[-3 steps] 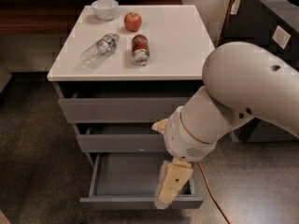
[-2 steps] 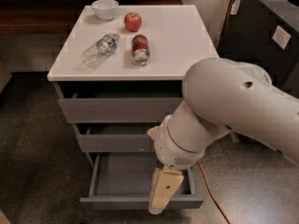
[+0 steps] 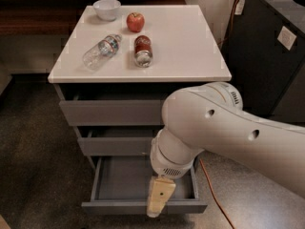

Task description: Close bottom drawer

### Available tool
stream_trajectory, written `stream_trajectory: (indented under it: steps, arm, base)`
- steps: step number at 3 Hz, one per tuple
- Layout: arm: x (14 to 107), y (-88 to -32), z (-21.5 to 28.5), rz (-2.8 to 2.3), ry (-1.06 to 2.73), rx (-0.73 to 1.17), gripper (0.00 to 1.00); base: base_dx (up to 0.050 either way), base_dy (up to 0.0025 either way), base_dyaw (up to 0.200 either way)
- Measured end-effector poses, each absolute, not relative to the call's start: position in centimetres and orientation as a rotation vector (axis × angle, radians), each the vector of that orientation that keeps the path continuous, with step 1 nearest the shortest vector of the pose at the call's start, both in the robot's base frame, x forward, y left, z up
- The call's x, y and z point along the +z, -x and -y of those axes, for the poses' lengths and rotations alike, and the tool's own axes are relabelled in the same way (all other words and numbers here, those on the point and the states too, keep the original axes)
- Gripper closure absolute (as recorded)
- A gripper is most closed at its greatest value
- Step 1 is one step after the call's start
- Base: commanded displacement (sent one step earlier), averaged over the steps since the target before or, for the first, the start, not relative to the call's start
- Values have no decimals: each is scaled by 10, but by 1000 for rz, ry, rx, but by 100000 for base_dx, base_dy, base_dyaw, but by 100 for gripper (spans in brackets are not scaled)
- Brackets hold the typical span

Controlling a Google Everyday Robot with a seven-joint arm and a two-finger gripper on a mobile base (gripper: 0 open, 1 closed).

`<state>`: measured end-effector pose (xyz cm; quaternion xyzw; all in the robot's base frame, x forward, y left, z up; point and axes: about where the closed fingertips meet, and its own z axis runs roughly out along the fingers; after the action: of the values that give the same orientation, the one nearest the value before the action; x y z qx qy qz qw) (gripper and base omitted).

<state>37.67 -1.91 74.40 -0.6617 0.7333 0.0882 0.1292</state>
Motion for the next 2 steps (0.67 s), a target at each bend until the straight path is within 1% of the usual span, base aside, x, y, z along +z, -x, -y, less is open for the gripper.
stream_trajectory:
  steps: [1, 2]
  arm:
    - [695, -396, 12, -2188, 1866, 215, 0]
    - [692, -397, 11, -2185, 1870, 214, 0]
  base:
    - [0, 0, 0]
    - [0, 0, 0]
